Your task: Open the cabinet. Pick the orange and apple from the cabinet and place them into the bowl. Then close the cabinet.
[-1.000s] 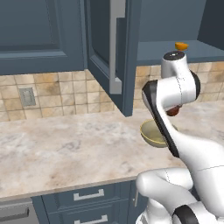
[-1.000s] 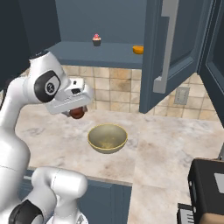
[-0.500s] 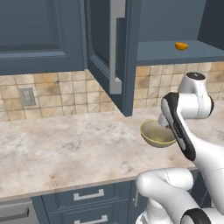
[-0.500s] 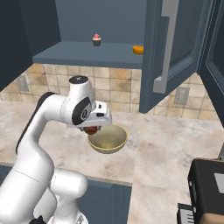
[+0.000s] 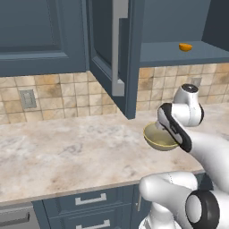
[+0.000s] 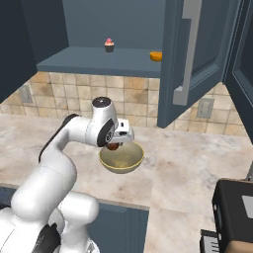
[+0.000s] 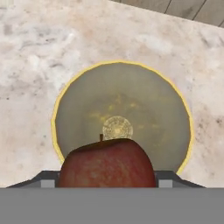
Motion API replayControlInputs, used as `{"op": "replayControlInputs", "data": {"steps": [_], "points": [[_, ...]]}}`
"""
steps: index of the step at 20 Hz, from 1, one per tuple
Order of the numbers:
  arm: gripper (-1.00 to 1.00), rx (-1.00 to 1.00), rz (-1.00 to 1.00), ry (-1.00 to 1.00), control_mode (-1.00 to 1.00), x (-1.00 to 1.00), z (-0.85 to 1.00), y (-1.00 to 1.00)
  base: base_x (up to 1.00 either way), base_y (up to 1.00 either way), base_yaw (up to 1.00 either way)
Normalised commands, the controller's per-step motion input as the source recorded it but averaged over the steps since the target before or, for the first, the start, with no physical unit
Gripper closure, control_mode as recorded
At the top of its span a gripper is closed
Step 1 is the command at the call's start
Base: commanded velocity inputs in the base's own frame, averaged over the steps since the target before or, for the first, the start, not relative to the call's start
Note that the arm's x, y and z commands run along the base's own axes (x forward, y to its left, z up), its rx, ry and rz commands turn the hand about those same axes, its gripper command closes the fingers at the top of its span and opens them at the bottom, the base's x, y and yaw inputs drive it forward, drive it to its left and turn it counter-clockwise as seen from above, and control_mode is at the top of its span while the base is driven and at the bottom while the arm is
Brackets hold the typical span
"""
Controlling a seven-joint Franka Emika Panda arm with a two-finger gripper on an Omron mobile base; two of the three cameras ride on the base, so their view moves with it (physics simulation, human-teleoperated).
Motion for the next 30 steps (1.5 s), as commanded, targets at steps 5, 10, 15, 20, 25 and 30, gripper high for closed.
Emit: {"op": "replayControlInputs", "data": {"steps": [5,10,15,20,25,30], "points": [[1.00,0.00,0.03,0.03,-1.00,0.93,-0.50,-0.30,0.00,0.00,0.00],[1.00,0.00,0.07,0.04,-1.00,0.73,-0.58,-0.29,0.00,0.00,0.00],[-1.00,0.00,0.03,0.00,-1.00,0.65,-0.30,-0.01,0.00,0.00,0.00],[-1.00,0.00,0.00,0.01,-1.00,0.18,0.00,0.00,0.00,0.00,0.00],[-1.00,0.00,-0.03,0.03,-1.00,0.00,0.24,0.00,0.00,0.00,0.00],[-1.00,0.01,-0.08,0.00,-1.00,-0.09,0.57,-0.02,0.00,0.00,0.00]]}}
